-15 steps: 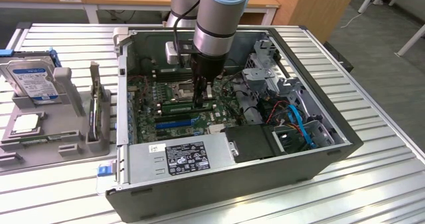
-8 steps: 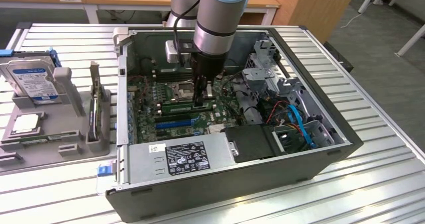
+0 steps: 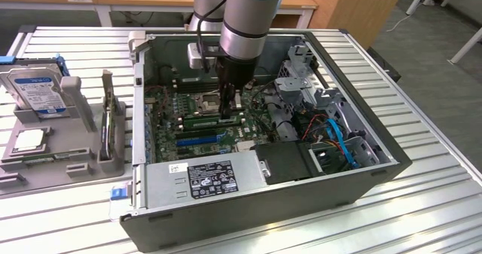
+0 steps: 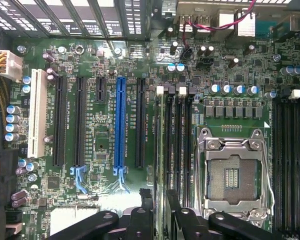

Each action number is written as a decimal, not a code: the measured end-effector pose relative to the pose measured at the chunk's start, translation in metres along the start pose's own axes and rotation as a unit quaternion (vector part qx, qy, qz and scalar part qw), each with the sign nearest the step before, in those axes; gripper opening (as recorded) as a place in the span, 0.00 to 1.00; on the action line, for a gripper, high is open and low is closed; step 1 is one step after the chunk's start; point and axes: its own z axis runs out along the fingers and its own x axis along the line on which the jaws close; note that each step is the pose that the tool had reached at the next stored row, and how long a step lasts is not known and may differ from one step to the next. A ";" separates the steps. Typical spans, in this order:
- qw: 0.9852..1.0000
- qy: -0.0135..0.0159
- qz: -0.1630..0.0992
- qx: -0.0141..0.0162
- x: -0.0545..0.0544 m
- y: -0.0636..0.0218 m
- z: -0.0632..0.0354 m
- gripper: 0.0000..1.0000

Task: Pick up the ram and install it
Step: 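Insert the ram into the slot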

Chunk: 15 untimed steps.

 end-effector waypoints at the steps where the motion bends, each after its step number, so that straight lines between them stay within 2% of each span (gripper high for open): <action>1: 1.000 0.000 0.000 0.000 0.000 0.0000 -0.0009 0.25; 15: 1.000 0.000 0.000 -0.001 0.000 0.0005 -0.0165 0.25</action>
